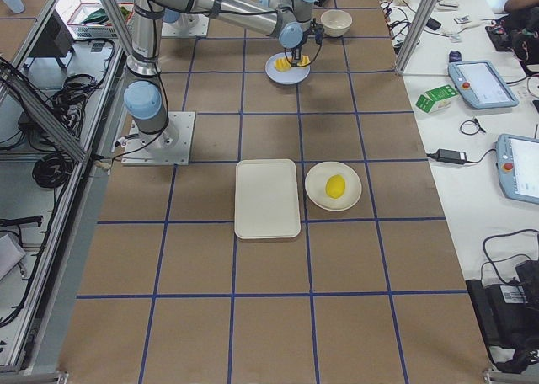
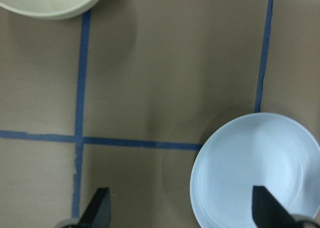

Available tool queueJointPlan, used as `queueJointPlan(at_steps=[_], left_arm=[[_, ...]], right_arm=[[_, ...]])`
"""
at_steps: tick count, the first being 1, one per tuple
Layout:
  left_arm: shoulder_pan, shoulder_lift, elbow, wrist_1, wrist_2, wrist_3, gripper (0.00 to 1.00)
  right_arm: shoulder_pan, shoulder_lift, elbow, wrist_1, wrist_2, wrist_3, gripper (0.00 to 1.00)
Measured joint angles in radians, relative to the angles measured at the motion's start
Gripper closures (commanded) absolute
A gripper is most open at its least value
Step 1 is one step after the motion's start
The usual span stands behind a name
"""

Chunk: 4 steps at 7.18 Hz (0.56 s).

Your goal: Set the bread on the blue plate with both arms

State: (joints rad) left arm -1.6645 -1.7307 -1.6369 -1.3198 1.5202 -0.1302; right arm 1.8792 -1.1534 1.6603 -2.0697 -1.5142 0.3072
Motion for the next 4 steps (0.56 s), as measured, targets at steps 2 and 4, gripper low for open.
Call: queueJointPlan(at_steps=[2,4], left_arm=[[0.066,0.070,0.117,-0.245,0.020,0.148,0.00],[0.090,0.111,0.152,-0.301,0.019,0.191,0.00]], right_arm=[[0.048,0.061,-0.032,-0.047,0.001,0.036,1.00],[0.069,0.087,-0.022,-0.071,0.000,0.049,0.96]])
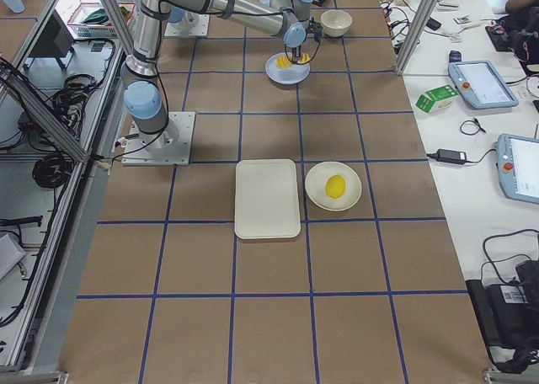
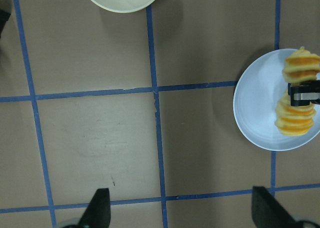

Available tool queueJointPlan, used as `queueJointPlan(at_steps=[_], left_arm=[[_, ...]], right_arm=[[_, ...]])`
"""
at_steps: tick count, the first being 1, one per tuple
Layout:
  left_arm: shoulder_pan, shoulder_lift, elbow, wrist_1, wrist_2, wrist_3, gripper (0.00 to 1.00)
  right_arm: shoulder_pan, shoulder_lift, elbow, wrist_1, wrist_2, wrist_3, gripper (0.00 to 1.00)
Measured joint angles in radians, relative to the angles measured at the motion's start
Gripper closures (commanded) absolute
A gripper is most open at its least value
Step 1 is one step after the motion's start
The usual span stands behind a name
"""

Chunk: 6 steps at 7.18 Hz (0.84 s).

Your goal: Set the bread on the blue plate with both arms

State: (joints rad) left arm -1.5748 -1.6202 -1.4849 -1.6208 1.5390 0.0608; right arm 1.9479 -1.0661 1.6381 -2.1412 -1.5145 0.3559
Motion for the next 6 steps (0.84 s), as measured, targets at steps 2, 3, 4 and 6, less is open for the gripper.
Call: queueJointPlan(at_steps=[2,3,4,6], left_arm=[[-0.003,0.016,-0.015,0.008,0.008,0.003,0.00],[-0.004,0.014,-0.021,0.016,0.005,0.003,0.00],[-0.005,0.013,-0.024,0.023,0.003,0.006,0.00],[-0.009,0.019,-0.028,0.028,-0.002,0.008,0.00]], right_arm=[[0.015,0.002,0.013,0.005,0.000,0.002,0.53],[0.024,0.002,0.018,0.013,-0.002,0.003,0.50],[0.029,0.001,0.028,0.024,-0.003,0.003,0.43],[0.031,-0.001,0.049,0.023,-0.006,0.004,0.15]])
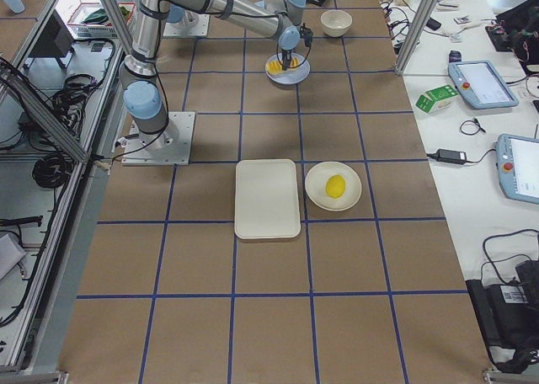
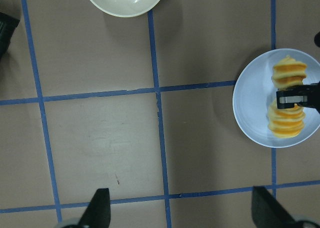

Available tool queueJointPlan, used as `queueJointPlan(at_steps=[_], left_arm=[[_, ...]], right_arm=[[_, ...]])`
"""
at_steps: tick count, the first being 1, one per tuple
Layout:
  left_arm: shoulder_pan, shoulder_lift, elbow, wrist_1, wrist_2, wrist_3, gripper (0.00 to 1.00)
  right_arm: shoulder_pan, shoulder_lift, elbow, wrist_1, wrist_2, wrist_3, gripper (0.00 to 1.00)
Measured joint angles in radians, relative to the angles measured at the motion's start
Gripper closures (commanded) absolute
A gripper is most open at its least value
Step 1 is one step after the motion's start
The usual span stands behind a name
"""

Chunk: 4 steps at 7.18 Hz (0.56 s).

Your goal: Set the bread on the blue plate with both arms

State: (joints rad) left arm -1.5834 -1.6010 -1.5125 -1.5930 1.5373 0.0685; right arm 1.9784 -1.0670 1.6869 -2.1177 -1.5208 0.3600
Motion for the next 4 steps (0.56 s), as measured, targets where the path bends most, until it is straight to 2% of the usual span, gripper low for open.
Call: queueJointPlan(at_steps=[1,2,4], left_arm=[[-0.001,0.001,0.000,0.000,-0.001,0.001,0.00],[-0.001,0.002,-0.001,0.001,-0.002,0.001,0.00],[-0.001,0.003,0.000,0.001,-0.002,0.001,0.00]], right_arm=[[0.000,-0.002,-0.001,-0.003,-0.002,0.000,0.11],[-0.006,-0.012,-0.007,-0.003,-0.004,-0.004,0.00],[-0.048,-0.083,-0.012,0.042,-0.005,-0.015,0.00]])
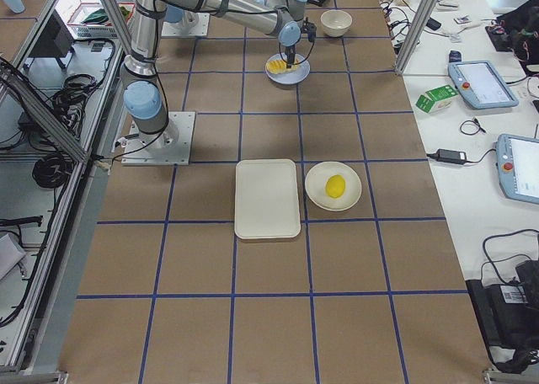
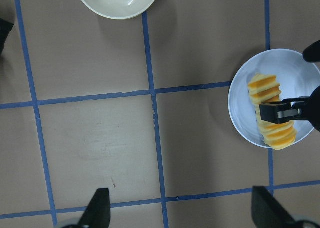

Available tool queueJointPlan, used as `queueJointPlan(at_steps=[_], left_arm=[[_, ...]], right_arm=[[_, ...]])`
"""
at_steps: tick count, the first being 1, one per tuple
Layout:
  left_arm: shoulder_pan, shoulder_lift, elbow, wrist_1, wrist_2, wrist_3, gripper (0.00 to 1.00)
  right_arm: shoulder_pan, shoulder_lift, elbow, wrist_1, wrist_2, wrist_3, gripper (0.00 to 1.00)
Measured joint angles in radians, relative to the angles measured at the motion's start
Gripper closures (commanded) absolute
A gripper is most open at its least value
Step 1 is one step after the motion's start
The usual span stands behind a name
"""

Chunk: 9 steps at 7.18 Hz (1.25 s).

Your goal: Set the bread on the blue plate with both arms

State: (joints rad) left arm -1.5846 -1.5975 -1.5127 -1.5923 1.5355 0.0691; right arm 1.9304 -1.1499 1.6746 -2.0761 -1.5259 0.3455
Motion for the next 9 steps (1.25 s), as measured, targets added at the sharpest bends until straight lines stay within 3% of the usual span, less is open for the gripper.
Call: queueJointPlan(at_steps=[4,6,9], left_arm=[[0.001,0.008,-0.001,0.000,0.000,-0.003,0.00],[0.000,0.011,-0.001,0.000,0.000,-0.006,0.00],[0.000,0.014,-0.001,0.000,0.000,-0.007,0.00]], right_arm=[[-0.231,-0.262,0.002,0.238,-0.038,-0.027,0.00],[-0.348,-0.348,0.004,0.287,-0.047,-0.056,0.00],[-0.394,-0.456,0.002,0.387,-0.043,-0.072,0.00]])
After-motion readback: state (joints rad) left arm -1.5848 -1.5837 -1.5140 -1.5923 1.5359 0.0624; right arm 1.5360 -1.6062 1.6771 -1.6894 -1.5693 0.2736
